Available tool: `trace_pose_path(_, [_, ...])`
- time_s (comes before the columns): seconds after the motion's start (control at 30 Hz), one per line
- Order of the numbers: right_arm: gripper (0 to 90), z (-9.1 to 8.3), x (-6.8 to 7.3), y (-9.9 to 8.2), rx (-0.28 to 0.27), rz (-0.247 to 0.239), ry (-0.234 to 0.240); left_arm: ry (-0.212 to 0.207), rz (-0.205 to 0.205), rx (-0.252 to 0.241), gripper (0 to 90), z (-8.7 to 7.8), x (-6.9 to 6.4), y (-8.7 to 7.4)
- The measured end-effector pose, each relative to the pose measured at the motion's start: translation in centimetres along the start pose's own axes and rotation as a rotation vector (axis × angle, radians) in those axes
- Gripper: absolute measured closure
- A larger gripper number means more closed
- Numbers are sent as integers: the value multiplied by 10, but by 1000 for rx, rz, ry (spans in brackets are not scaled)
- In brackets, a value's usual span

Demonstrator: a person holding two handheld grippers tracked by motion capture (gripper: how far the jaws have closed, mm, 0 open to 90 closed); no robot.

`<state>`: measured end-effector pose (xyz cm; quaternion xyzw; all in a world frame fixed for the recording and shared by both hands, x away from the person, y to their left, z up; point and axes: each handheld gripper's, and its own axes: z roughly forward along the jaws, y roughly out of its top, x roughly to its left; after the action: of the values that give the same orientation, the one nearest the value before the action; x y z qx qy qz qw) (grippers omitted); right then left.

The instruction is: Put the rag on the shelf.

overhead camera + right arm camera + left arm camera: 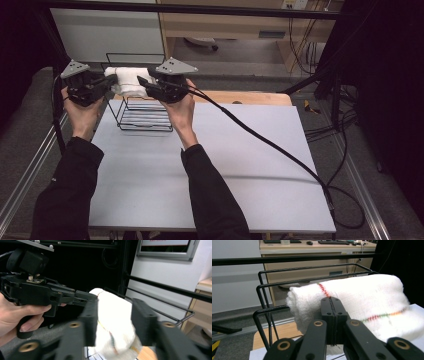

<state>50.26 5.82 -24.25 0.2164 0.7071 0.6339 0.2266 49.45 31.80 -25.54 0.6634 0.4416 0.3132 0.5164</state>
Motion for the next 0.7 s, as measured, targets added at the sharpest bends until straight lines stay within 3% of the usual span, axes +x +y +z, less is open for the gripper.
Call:
trace_pose_path(0.1, [819,3,-5,-2,54,9,-4,-2,3,-2,895,0,1,-1])
trace_pose_path(0.2, [887,10,-9,-9,112,17,-9,-1,7,-5,895,0,0,0])
trace_pose_path(0.3, [890,17,-12,-15,141,11,-30,0,11,-8,895,0,0,0])
trace_pose_path(0.47, [892,22,-16,-19,135,-2,-56,-3,15,-19,894,1,1,-2])
trace_pose_path(0.7, [813,13,-10,-15,107,-33,-35,-24,37,-32,848,-14,-1,-9])
